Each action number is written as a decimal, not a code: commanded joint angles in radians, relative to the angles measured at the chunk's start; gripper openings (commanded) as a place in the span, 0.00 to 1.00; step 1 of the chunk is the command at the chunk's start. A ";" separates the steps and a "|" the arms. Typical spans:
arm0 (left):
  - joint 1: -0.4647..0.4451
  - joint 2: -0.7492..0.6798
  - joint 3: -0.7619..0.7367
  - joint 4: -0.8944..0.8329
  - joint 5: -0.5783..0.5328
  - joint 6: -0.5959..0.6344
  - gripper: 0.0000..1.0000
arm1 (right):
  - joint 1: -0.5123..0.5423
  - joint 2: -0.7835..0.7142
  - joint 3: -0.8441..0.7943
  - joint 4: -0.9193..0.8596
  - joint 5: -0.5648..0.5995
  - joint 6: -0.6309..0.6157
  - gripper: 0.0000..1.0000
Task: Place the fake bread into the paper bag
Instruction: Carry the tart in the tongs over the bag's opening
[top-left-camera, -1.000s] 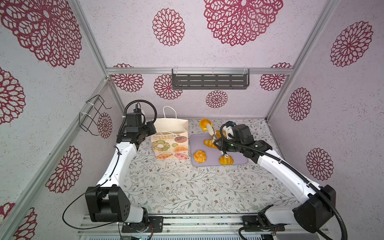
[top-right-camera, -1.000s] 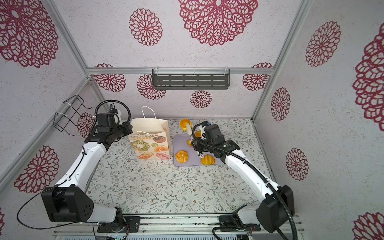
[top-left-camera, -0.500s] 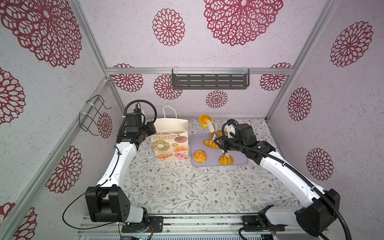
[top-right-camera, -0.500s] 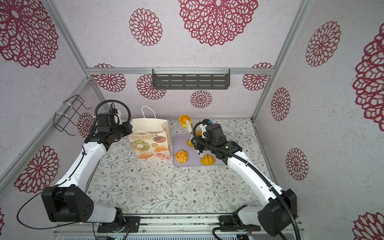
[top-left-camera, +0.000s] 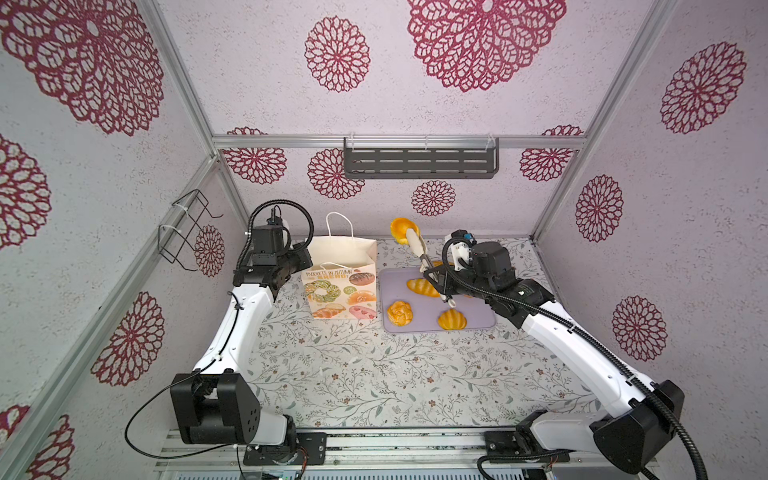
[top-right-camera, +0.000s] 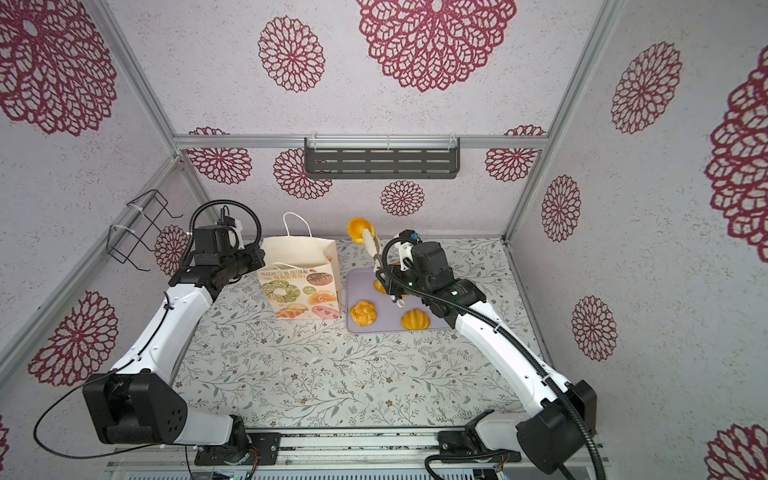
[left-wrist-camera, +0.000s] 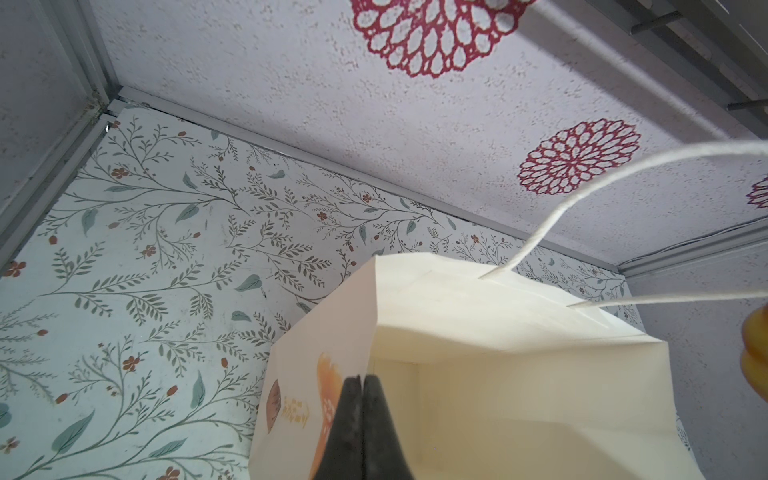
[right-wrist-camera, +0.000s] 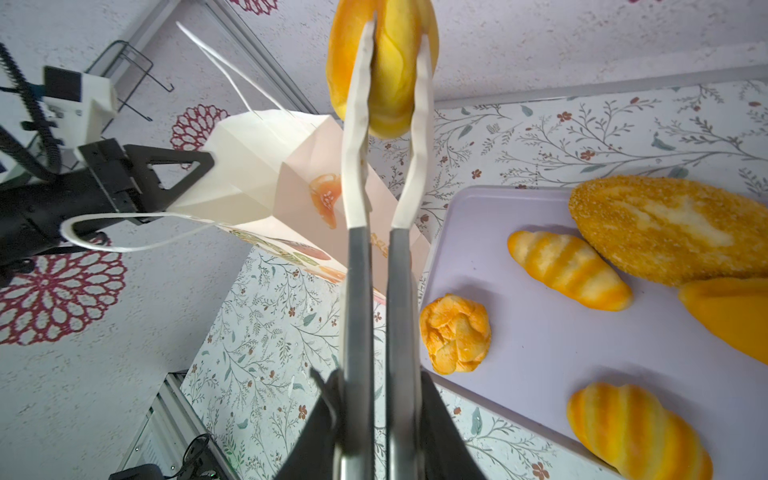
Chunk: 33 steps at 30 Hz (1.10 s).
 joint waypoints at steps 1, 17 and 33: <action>-0.005 -0.030 0.000 0.014 0.013 0.011 0.00 | 0.027 -0.035 0.061 0.092 -0.026 -0.061 0.13; -0.005 -0.033 -0.002 0.014 0.012 0.009 0.00 | 0.104 0.025 0.137 0.121 -0.050 -0.109 0.12; -0.006 -0.035 -0.003 0.017 0.020 0.005 0.00 | 0.178 0.101 0.138 0.187 -0.064 -0.097 0.11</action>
